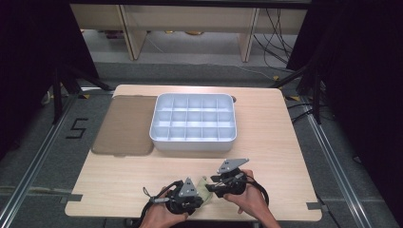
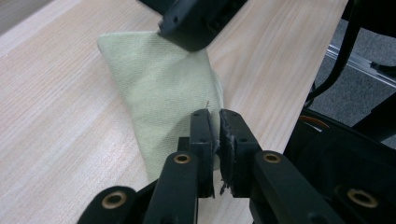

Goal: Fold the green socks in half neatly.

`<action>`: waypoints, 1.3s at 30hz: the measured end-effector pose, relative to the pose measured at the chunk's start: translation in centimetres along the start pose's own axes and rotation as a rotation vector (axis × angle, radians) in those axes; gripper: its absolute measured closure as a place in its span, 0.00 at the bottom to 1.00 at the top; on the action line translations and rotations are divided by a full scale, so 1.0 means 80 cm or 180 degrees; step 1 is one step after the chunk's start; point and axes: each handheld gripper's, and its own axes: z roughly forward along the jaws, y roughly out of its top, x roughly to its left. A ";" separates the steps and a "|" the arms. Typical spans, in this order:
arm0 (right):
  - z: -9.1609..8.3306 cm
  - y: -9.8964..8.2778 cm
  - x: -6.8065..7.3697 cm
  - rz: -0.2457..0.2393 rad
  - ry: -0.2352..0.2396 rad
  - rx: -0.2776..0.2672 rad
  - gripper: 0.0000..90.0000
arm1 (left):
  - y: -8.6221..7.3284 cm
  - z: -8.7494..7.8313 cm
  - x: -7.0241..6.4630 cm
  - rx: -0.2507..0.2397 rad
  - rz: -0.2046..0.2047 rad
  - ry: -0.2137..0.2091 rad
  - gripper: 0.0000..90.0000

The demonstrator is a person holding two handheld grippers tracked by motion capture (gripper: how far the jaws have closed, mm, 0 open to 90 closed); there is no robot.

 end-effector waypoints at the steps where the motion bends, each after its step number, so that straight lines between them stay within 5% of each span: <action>1: -0.001 0.004 -0.004 0.0025 0.0000 0.0042 0.57 | 0.000 0.000 0.000 0.0005 0.0013 0.0001 0.92; 4: 0.009 0.010 -0.011 0.0012 0.0082 0.0037 0.54 | 0.000 0.000 0.000 0.0004 0.0013 -0.0001 0.92; 7: 0.023 0.013 -0.010 0.0044 0.0189 0.0218 0.47 | 0.001 -0.002 0.003 0.0073 0.0140 -0.0002 0.92; 15: 0.040 0.010 -0.014 0.0089 0.0347 0.0475 0.46 | 0.000 0.001 0.001 0.0028 0.0057 0.0008 0.92; 25: 0.043 0.014 -0.008 0.0082 0.0346 0.0606 0.59 | 0.000 0.001 -0.001 0.0004 0.0069 -0.0019 0.92; 28: 0.045 0.015 -0.012 -0.0089 0.0415 0.0548 0.64 | 0.000 0.001 0.000 -0.0005 0.0138 0.0003 0.92; 30: 0.044 0.014 -0.009 0.0077 0.0433 0.0599 0.68 | -0.001 0.001 -0.001 -0.0013 0.0056 -0.0029 0.92; 34: 0.044 0.014 -0.008 0.0085 0.0460 0.0582 0.75 | -0.001 -0.003 0.002 -0.0037 0.0135 -0.0063 0.87; 35: 0.043 0.014 -0.008 0.0081 0.0457 0.0595 0.76 | -0.002 -0.006 0.001 -0.0062 0.0052 -0.0057 0.86; 38: 0.043 0.014 -0.006 0.0091 0.0429 0.0581 0.79 | -0.006 -0.023 0.007 -0.0143 0.0076 -0.0048 0.81; 39: 0.043 0.014 -0.006 0.0078 0.0424 0.0571 0.79 | -0.010 -0.028 0.009 -0.0190 -0.0025 -0.0040 0.78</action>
